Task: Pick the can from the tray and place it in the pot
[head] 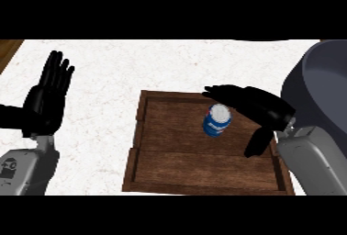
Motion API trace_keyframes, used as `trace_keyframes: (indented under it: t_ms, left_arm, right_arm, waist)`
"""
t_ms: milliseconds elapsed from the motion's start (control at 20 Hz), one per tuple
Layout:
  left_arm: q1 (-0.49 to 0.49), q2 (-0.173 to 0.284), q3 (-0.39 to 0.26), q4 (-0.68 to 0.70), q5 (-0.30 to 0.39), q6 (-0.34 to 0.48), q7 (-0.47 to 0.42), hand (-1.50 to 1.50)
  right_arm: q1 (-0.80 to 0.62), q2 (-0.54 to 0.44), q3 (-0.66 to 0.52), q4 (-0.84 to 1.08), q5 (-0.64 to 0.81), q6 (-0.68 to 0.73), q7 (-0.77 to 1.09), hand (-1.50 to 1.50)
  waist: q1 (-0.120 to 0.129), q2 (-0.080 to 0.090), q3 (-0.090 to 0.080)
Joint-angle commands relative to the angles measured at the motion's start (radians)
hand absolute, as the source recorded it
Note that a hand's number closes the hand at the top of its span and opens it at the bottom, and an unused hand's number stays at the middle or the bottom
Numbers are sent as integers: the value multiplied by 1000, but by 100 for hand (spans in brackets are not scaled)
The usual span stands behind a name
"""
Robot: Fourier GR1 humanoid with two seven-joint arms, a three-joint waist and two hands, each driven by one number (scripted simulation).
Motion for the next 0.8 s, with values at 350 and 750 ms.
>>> trace_keyframes:
  t_ms: [350,750]
  left_arm:
    - [38,-73,-10,-23,-79,-3,-12,0]
    - [24,-7,91,-30,-13,-103,35,0]
  right_arm:
    - [28,70,0,148,160,-107,-123,-150]
    - [-24,206,9,273,208,-131,-112,-150]
  waist:
    - [1,0,0]
    - [3,0,0]
